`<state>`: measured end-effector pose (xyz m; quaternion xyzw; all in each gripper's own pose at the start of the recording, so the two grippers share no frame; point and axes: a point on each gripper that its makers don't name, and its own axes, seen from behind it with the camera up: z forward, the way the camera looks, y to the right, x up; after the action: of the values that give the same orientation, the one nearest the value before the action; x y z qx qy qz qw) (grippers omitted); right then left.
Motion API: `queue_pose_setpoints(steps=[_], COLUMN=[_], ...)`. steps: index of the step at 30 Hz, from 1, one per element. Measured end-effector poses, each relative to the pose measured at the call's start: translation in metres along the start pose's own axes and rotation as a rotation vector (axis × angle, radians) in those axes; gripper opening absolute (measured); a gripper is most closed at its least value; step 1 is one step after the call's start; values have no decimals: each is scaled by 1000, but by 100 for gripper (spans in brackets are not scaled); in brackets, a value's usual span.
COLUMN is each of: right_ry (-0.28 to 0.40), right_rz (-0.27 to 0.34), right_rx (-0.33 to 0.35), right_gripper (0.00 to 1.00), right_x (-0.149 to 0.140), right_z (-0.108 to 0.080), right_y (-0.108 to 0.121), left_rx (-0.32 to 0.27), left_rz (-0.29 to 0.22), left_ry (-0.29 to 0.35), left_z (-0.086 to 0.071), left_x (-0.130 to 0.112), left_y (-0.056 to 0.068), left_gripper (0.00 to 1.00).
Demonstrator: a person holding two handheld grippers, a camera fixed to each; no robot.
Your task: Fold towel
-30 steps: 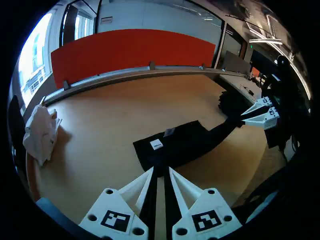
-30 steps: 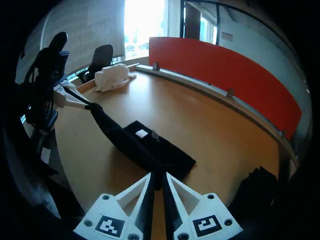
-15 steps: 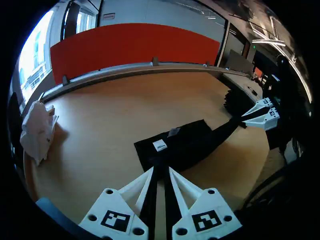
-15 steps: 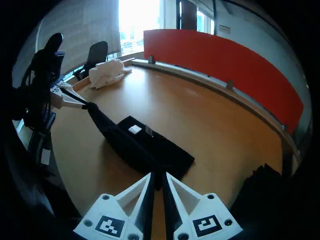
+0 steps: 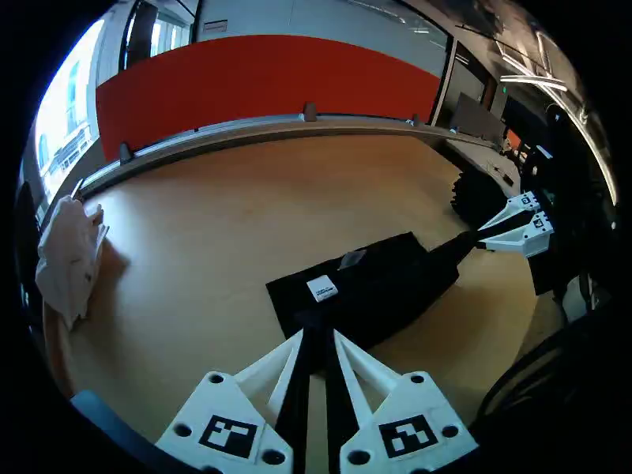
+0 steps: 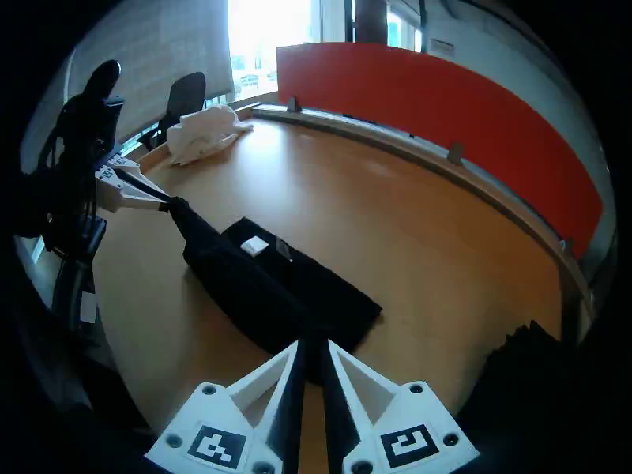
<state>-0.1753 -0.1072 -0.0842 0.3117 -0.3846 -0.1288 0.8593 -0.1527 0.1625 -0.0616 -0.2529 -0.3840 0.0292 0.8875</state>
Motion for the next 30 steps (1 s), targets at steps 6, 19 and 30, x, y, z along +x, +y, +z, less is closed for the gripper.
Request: queue_pose_setpoints(steps=[6, 19, 30], right_ry=[-19, -46, -84], right_rz=[13, 56, 68], right_rx=[3, -2, -29], right_gripper=[12, 12, 13], right_x=[-5, -13, -23], right_z=[13, 41, 62], right_y=[5, 21, 33], left_rx=[6, 10, 14], left_rz=[1, 8, 35], left_ry=[-15, -46, -70], left_z=[14, 49, 73], left_x=[-5, -12, -22], left_y=[-5, -17, -22], left_gripper=[11, 11, 11])
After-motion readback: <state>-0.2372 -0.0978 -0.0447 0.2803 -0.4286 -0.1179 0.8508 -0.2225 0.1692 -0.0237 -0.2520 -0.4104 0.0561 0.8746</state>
